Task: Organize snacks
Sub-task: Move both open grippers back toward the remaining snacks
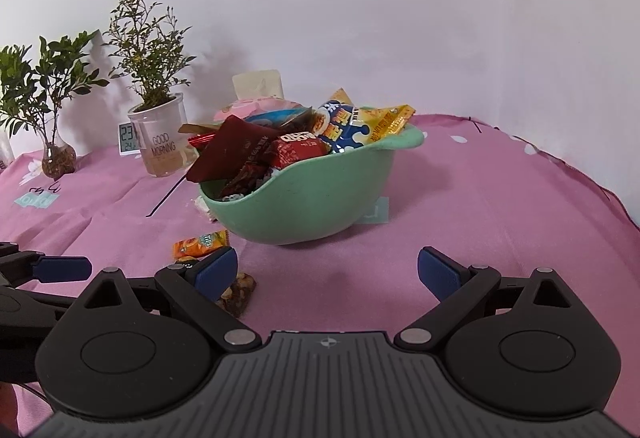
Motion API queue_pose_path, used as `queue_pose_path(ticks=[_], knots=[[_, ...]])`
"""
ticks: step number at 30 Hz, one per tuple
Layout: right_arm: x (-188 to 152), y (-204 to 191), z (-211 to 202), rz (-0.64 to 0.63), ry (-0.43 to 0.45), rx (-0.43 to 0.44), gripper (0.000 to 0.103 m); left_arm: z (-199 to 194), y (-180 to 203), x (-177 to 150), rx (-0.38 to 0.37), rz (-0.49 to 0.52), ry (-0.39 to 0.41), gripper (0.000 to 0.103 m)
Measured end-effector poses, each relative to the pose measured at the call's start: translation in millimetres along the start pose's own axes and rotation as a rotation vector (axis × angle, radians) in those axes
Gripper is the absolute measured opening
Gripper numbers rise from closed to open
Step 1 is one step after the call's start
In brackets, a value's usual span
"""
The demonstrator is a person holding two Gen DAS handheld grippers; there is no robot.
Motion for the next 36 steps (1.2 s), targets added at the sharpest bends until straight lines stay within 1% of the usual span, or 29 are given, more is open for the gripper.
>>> queue_pose_path(ticks=[17,26,36], knots=[[-5,-12,4,-0.055,-0.027,-0.006,0.099,3,-2,-7,-0.002,-0.012,-0.038,0.103],[-5,-13,6,-0.068,-0.034,-0.009,0.099,2,-3,-9,-0.003,-0.002,-0.033,0.103],[-6,-18,8,-0.081,-0.042,-0.003,0.099,5,-7,-12,-0.005,-0.016,-0.042,0.103]])
Point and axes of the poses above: each gripper's, at about its wrist camera, not at the fingertips, and z roughly the way its jaws point, y to its right, x to its top, the point moved 3 cm from there along z, roughly the way its jaws point, and after that the axes turned 10 degrees about z, right-handed, at the moved point
